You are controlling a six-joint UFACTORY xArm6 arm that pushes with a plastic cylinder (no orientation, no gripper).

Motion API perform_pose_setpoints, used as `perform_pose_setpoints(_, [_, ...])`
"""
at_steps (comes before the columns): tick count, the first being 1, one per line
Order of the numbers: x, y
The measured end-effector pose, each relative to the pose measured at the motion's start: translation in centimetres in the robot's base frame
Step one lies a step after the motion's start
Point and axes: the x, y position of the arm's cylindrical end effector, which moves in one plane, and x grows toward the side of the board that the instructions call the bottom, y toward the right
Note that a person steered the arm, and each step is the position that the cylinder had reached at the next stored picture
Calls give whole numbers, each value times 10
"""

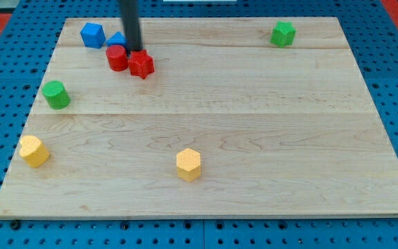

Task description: Push the blue triangle into the blue cube

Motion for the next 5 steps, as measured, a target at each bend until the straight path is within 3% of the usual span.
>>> perform_pose_setpoints(1, [0, -40])
perform_pose_setpoints(5, [-15, -43])
